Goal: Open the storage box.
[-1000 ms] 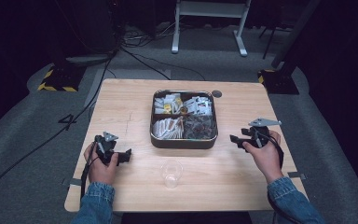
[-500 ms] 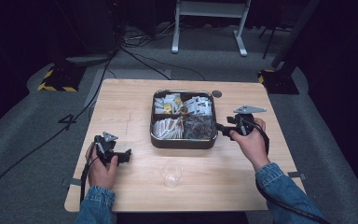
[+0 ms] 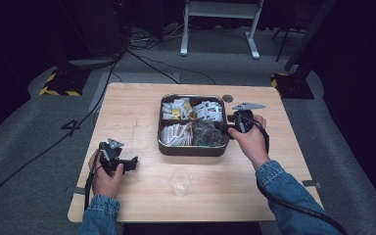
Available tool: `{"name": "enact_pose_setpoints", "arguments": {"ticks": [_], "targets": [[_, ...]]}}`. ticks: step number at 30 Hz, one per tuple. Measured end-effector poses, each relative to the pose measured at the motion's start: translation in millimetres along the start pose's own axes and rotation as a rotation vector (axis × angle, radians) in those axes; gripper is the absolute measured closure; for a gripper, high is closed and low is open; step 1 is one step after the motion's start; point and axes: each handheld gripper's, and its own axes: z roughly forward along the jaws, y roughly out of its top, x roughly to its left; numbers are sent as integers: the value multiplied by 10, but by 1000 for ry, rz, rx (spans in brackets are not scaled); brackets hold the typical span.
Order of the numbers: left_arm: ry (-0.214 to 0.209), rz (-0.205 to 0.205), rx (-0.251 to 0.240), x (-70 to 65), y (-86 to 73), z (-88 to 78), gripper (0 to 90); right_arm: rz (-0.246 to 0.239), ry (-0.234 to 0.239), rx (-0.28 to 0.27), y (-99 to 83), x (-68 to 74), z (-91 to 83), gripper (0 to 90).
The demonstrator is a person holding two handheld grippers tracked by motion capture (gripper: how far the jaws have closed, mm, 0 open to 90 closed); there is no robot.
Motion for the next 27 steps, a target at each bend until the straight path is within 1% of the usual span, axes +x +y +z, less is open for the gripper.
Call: {"name": "enact_pose_setpoints", "arguments": {"ticks": [2, 3, 5, 6, 7, 8, 9, 11, 13, 15, 17, 19, 21, 24, 25, 27], "targets": [[0, 0, 0, 0, 0, 0, 1, -16, 0, 5, 64, 62, 68, 342], [0, 0, 0, 0, 0, 0, 1, -16, 0, 5, 64, 62, 68, 342], [0, 0, 0, -1, -1, 0, 1, -33, -10, 11, 98, 93, 124, 342], [0, -1, -1, -1, -1, 0, 1, -31, -13, 15, 132, 118, 175, 343], [0, -1, 0, -1, -1, 0, 1, -31, -13, 15, 132, 118, 175, 343], [0, -1, 0, -1, -1, 0, 1, -26, -7, 14, 151, 133, 199, 343], [0, -1, 0, -1, -1, 0, 1, -35, -1, 14, 199, 168, 248, 344], [0, -1, -1, -2, -1, 0, 1, -47, -2, 14, 234, 193, 285, 347], [0, -1, -1, -1, -1, 0, 2, -48, 1, 15, 250, 208, 308, 349], [0, -1, 0, -1, -1, 0, 2, -46, 9, 25, 286, 245, 387, 354], [0, -1, -1, -1, -1, 0, 1, -46, 14, 27, 294, 255, 416, 357], [0, -1, -1, -1, -2, 0, 2, -63, 16, 43, 299, 272, 525, 361], [0, -1, -1, -1, -2, 0, 1, -59, 13, 52, 294, 272, 592, 363], [0, -1, -1, -1, -1, 0, 1, -36, 17, 55, 295, 276, 672, 367], [0, -1, -1, -1, -1, 0, 1, -36, 17, 55, 295, 276, 672, 367], [0, -1, 0, -1, -1, 0, 2, -28, 22, 58, 290, 282, 725, 369]]}}
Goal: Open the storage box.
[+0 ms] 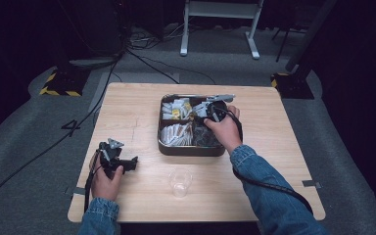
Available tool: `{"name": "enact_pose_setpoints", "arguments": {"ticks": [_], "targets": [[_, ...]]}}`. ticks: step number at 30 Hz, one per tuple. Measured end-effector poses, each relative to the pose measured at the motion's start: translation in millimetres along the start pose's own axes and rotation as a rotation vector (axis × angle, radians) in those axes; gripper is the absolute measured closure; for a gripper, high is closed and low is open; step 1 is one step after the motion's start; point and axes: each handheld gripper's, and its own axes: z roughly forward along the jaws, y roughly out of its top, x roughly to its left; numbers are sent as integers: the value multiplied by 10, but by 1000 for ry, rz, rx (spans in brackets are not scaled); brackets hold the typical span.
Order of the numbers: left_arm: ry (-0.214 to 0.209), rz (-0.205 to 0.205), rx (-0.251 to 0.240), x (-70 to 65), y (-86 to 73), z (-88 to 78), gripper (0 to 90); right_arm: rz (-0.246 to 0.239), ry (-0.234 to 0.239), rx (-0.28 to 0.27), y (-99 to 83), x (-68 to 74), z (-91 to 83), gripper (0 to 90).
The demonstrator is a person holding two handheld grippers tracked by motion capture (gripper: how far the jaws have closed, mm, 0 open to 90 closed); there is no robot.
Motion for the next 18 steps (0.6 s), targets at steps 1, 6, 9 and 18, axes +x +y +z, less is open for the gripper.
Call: {"name": "enact_pose_setpoints", "arguments": {"ticks": [1, 6, 9, 18], "targets": [[0, 0, 0, 0, 0, 0, 2, -11, -1, 4, -4, 2, 49, 371], [0, 0, 0, 0, 0, 0, 2, 5, 10, 19, -57, -30, 198, 362], [0, 0, 0, 0, 0, 0, 1, 3, 13, 26, -71, 5, 260, 380], [0, 0, 0, 0, 0, 0, 1, -31, -26, 21, -46, 113, 336, 458]]}}
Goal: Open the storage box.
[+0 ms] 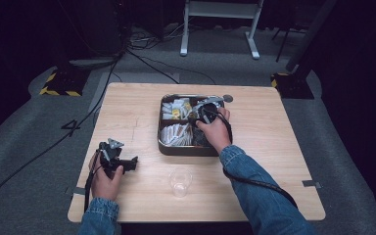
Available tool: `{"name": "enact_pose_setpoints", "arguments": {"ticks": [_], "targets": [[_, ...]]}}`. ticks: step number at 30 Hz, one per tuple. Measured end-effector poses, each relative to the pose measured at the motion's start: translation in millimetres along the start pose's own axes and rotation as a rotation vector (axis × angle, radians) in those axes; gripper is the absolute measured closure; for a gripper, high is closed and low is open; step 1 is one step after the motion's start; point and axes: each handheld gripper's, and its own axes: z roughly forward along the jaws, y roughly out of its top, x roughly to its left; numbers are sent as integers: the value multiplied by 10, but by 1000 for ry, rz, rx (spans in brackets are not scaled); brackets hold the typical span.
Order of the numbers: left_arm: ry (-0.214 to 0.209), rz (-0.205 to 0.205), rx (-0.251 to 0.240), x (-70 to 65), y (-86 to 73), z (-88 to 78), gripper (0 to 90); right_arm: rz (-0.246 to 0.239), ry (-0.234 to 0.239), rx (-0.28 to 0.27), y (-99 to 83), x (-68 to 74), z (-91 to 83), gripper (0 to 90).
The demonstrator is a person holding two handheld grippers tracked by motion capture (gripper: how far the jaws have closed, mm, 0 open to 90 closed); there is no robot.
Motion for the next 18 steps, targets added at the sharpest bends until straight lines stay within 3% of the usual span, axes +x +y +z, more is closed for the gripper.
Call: {"name": "enact_pose_setpoints", "arguments": {"ticks": [6, 18], "targets": [[3, -1, 0, -1, 2, 1, 1, -14, -21, -3, 11, 61, 25, 576], [3, 0, 0, -1, 5, 3, 1, -7, -43, 4, 55, 100, 10, 585]]}}
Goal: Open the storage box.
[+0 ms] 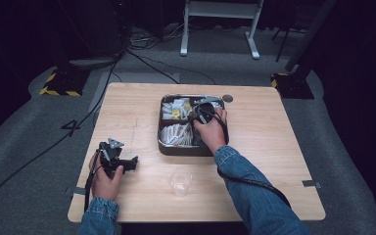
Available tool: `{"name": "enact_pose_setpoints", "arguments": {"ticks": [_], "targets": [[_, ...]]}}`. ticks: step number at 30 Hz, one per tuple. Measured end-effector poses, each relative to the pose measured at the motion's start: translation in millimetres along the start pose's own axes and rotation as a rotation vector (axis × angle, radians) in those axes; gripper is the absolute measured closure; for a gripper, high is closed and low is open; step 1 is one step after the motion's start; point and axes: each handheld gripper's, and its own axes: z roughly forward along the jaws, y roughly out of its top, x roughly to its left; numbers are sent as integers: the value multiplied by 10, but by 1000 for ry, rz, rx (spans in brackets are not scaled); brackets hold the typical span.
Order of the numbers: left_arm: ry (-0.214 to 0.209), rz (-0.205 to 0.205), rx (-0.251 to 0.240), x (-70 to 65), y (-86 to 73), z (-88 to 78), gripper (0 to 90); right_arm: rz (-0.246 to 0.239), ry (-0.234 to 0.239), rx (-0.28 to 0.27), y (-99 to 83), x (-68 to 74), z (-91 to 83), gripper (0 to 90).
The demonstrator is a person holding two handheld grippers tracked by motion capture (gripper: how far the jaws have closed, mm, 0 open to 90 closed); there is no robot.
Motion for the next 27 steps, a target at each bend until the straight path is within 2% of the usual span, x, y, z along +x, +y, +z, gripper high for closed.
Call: {"name": "enact_pose_setpoints", "arguments": {"ticks": [3, 6, 10, 27], "targets": [[-1, -2, 0, -1, 2, 2, 1, -4, 1, -3, 14, -3, -23, 585], [2, 2, -2, 3, 6, 5, 1, 7, 20, -29, 55, -15, -94, 585], [3, 4, -1, 4, 9, 7, 1, -8, 25, -35, 101, -9, -160, 586], [-1, 2, -3, -3, 19, 18, 1, -17, 37, -92, 302, -69, -580, 586]]}}
